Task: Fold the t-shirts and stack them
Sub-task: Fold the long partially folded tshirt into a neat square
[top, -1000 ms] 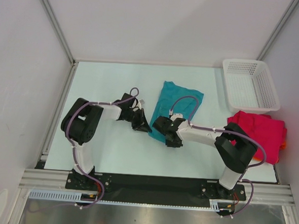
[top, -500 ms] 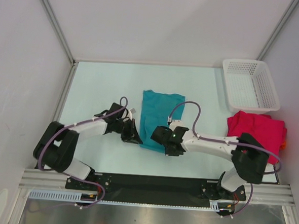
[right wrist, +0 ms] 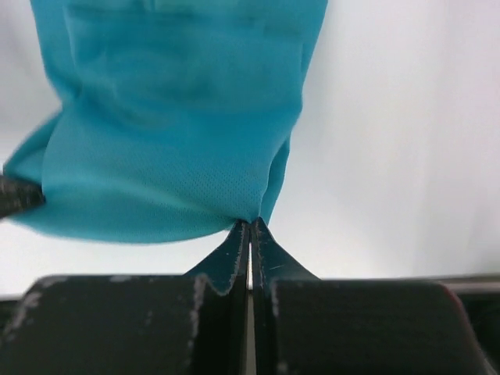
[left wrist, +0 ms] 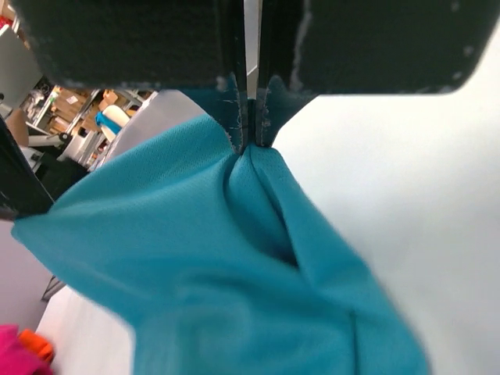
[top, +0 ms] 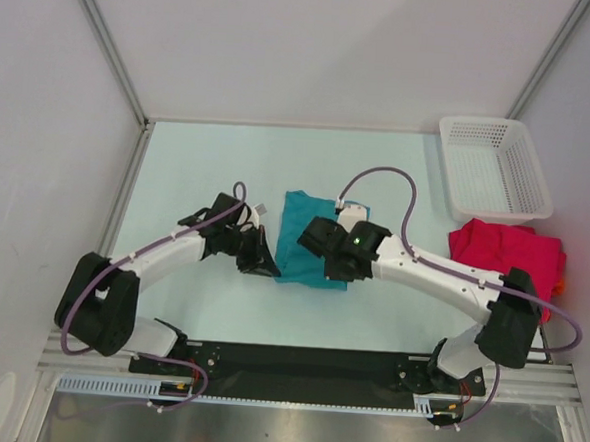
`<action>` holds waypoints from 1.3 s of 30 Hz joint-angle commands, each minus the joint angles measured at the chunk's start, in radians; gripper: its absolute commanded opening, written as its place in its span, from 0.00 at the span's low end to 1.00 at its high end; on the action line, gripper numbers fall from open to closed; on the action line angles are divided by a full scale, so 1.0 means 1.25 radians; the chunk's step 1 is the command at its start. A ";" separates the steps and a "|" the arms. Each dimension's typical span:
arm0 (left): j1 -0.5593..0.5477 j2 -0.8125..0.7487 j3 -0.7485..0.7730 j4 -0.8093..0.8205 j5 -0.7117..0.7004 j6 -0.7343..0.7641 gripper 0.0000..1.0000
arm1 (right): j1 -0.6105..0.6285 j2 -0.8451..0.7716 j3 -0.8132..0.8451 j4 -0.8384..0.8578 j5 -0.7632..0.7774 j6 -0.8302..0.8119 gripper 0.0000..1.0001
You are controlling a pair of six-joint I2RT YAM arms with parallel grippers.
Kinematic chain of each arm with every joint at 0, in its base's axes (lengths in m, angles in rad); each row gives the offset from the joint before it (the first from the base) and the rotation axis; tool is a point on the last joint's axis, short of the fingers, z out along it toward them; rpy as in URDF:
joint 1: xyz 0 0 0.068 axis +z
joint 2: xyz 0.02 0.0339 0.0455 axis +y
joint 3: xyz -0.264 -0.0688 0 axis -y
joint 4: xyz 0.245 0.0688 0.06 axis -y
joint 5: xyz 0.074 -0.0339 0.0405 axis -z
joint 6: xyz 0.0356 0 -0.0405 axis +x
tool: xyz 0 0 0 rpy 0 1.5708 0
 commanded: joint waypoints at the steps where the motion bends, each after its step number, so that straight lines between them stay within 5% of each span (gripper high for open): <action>1: 0.011 0.071 0.179 -0.032 -0.020 0.035 0.00 | -0.114 0.069 0.101 0.009 0.076 -0.137 0.00; 9: 0.051 0.258 0.492 -0.133 -0.036 0.082 0.00 | -0.256 0.149 0.167 0.094 0.045 -0.297 0.00; 22: 0.067 0.440 0.639 -0.150 -0.011 0.065 0.00 | -0.403 0.295 0.281 0.133 0.000 -0.412 0.00; 39: 0.077 0.603 0.890 -0.206 0.008 0.040 0.00 | -0.470 0.377 0.419 0.125 -0.019 -0.460 0.00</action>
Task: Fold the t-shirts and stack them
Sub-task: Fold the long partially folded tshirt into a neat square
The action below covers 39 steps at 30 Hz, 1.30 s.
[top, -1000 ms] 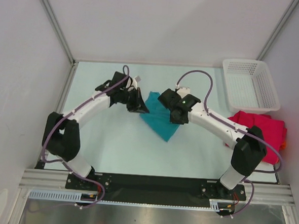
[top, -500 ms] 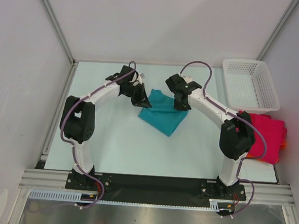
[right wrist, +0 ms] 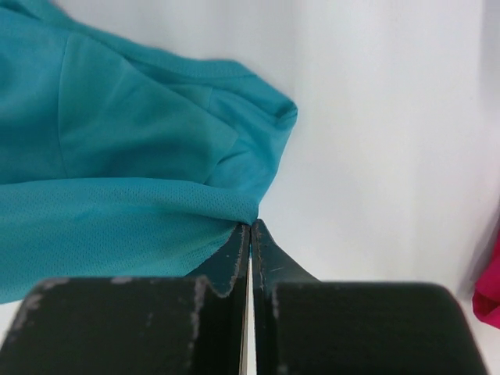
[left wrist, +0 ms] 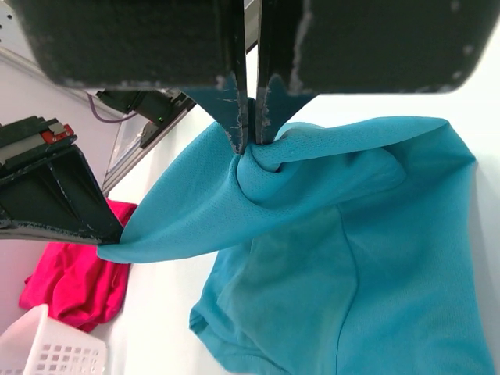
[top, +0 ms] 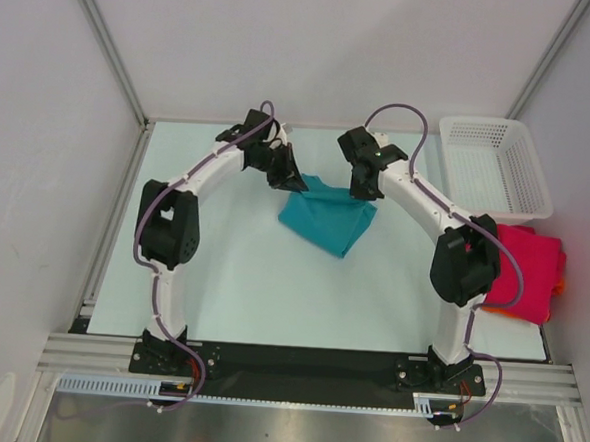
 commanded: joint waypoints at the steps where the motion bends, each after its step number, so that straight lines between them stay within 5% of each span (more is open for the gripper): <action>1: 0.015 0.048 0.078 -0.018 0.013 -0.013 0.00 | -0.026 0.047 0.074 -0.016 0.015 -0.032 0.00; 13: 0.025 0.160 0.204 -0.017 0.025 -0.038 0.01 | -0.057 0.139 0.103 -0.006 0.015 -0.021 0.00; 16: 0.032 0.177 0.221 -0.012 0.026 -0.045 0.20 | -0.065 0.151 0.100 -0.001 0.025 -0.020 0.00; 20: 0.039 0.184 0.222 -0.010 0.030 -0.045 0.66 | -0.073 0.160 0.101 0.006 0.025 -0.024 0.05; 22: 0.043 0.175 0.211 -0.012 0.025 -0.038 0.78 | -0.078 0.163 0.103 0.005 0.029 -0.028 0.28; 24: 0.048 0.165 0.193 -0.012 0.018 -0.030 0.87 | -0.081 0.163 0.110 0.002 0.030 -0.030 0.34; 28: 0.058 0.126 0.152 -0.013 0.002 -0.017 0.88 | -0.081 0.152 0.121 -0.007 0.034 -0.031 0.49; 39: 0.055 0.049 -0.006 0.034 -0.003 -0.003 0.89 | -0.021 0.109 0.150 -0.009 -0.008 -0.024 0.51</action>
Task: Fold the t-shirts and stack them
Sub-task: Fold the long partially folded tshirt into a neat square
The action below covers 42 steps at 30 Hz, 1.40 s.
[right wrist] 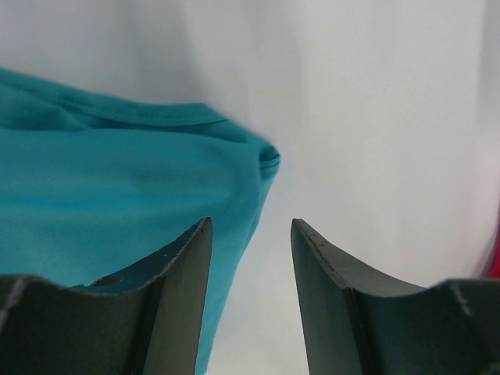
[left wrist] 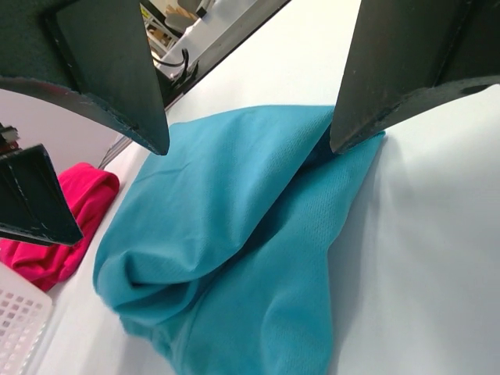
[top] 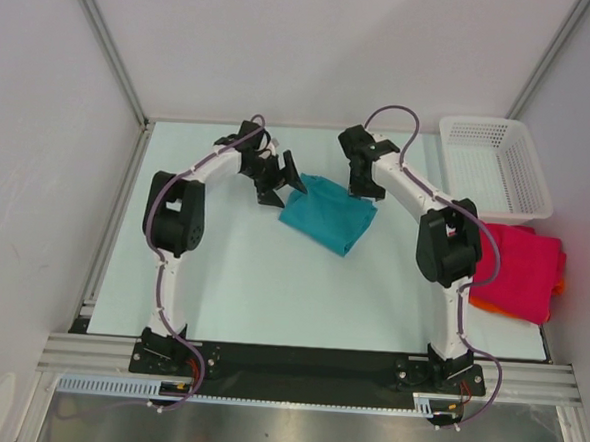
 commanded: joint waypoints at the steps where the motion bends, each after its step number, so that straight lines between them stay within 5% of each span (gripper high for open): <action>1: -0.001 -0.087 -0.048 0.039 -0.001 0.026 0.89 | 0.049 -0.036 0.055 0.006 -0.034 0.000 0.50; 14: -0.004 -0.266 -0.336 0.148 0.013 0.023 0.89 | 0.064 0.192 0.202 0.032 -0.088 -0.027 0.50; 28: -0.005 -0.344 -0.407 0.126 -0.013 0.050 0.89 | -0.016 0.339 0.443 0.006 -0.084 -0.113 0.50; 35: -0.010 -0.342 -0.447 0.130 -0.020 0.058 0.89 | -0.019 0.260 0.409 -0.002 -0.078 -0.110 0.50; 42: -0.022 -0.396 -0.539 0.205 -0.040 0.041 0.93 | 0.022 0.035 0.206 0.013 -0.038 -0.081 0.50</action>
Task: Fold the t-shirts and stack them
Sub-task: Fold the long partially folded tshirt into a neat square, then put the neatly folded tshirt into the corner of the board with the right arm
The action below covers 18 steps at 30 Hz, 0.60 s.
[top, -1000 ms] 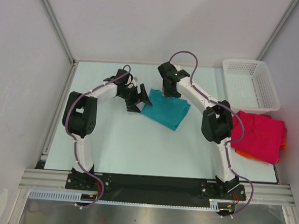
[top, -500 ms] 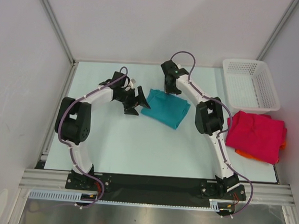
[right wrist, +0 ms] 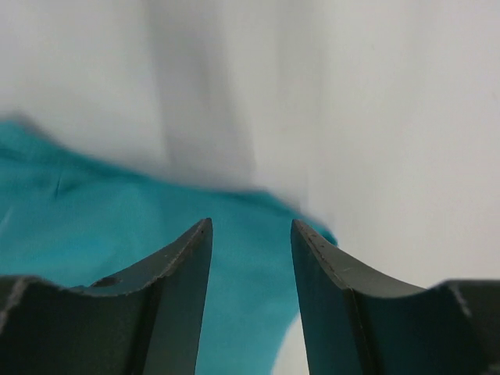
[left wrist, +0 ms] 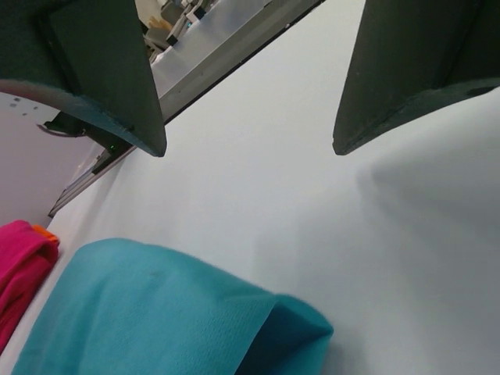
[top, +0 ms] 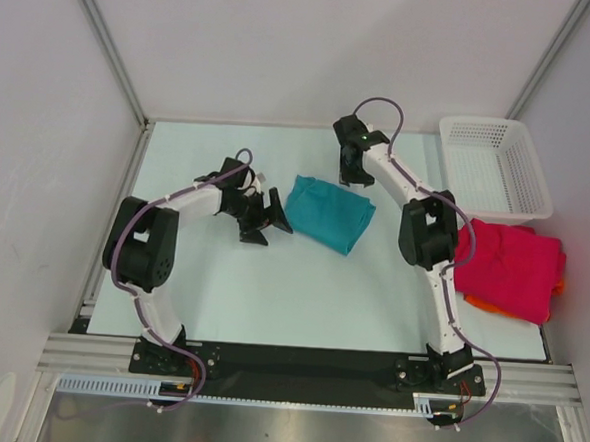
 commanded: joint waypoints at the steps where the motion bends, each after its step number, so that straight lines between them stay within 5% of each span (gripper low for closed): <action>1: -0.014 -0.115 -0.101 0.097 -0.021 -0.023 0.97 | 0.047 -0.240 -0.132 0.015 0.036 0.029 0.51; 6: -0.024 -0.233 -0.330 0.447 0.000 -0.216 1.00 | 0.145 -0.451 -0.380 0.074 0.053 0.094 0.51; 11: -0.061 -0.303 -0.422 0.548 -0.078 -0.342 1.00 | 0.230 -0.571 -0.560 0.071 0.056 0.197 0.51; 18: -0.091 -0.211 -0.569 1.176 -0.065 -0.755 1.00 | 0.366 -0.695 -0.644 0.014 0.094 0.289 0.51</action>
